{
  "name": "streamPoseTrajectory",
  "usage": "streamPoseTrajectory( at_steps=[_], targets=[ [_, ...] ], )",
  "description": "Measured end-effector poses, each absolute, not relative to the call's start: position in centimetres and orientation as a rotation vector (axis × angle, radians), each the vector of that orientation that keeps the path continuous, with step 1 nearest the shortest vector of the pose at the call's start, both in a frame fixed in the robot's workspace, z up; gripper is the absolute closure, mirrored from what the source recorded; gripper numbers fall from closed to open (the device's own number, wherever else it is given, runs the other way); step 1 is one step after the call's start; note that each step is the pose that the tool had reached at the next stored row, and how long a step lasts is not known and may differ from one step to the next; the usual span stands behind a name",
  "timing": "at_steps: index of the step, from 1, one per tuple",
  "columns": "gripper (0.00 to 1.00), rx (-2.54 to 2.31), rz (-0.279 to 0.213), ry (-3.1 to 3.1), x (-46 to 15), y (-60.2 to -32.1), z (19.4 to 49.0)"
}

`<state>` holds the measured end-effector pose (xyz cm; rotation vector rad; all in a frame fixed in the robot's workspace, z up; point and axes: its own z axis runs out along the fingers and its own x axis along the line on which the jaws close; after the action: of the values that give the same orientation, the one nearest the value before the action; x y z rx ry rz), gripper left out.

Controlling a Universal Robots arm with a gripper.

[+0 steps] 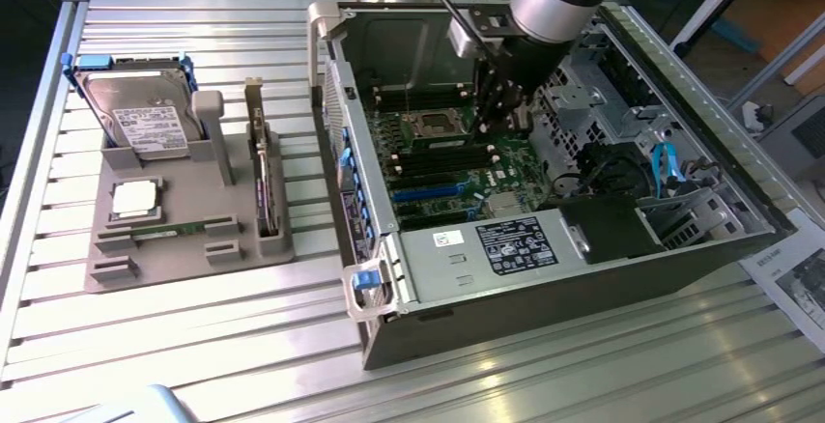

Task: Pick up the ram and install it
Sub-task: 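Insert the ram into the slot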

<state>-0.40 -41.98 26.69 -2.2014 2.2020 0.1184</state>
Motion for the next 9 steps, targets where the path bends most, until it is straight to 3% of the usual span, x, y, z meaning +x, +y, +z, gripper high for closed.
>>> streamPoseTrajectory(
  at_steps=[9],
  targets=[
    [0.87, -2.201, 0.118, 2.202, -0.40, -41.98, 25.62]
  ],
)
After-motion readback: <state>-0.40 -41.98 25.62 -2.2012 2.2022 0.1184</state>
